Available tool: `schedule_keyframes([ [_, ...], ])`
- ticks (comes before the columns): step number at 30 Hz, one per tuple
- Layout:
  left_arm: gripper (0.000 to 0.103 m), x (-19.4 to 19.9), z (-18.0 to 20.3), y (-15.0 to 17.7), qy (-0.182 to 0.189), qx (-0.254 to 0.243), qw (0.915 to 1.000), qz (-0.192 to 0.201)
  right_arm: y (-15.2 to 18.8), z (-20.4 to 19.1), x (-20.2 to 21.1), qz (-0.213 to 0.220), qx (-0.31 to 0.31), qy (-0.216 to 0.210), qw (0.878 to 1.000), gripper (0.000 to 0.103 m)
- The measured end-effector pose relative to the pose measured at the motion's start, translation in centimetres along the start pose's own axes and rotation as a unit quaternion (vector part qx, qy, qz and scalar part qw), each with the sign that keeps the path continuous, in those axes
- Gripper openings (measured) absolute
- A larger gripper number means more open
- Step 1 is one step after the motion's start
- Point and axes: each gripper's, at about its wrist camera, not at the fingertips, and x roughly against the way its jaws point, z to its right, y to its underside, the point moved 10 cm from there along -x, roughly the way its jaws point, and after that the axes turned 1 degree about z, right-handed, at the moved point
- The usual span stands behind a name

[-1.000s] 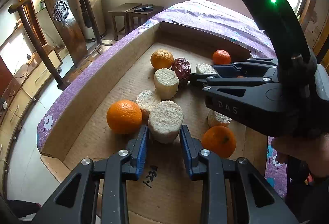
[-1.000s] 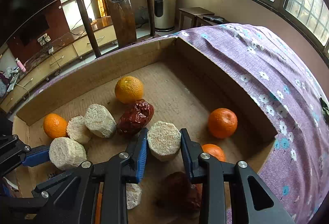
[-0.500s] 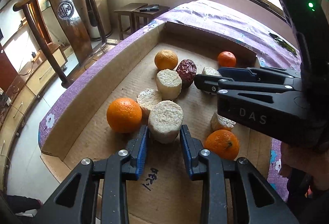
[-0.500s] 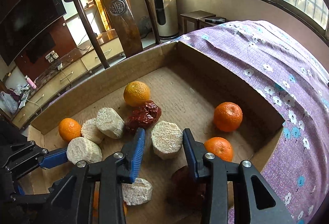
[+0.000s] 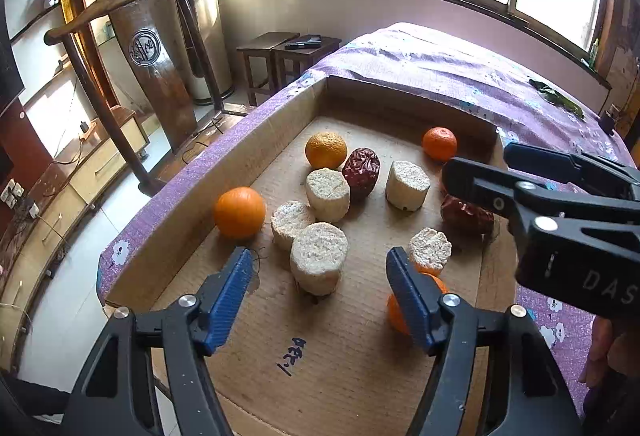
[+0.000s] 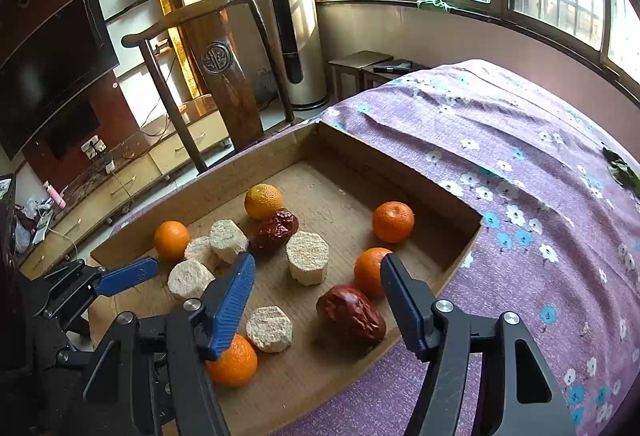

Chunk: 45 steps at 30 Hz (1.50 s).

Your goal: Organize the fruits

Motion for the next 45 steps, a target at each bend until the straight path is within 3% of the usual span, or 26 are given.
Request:
schedule_keyframes([
  [8, 0.084, 1.8, 0.3, -0.4, -0.007, 0.009, 0.9996, 0.025, 1.0, 2.3, 4.3, 0.041, -0.044, 0.034, 0.998, 0.089],
  [20, 0.094, 4.6, 1.3, -0.8, -0.011, 0.011, 0.9979, 0.063, 3.4, 3.5, 7.4, 0.058, -0.074, 0.046, 0.995, 0.094],
  [28, 0.095, 5.7, 1.3, -1.3, -0.012, 0.018, 0.9964, 0.082, 3.9, 3.4, 9.1, 0.071, -0.067, 0.053, 0.994, 0.095],
  [45, 0.095, 6.5, 1.3, -2.0, -0.011, 0.022, 0.9948, 0.099, 4.9, 2.9, 8.8, 0.054, -0.051, 0.061, 0.995, 0.098],
])
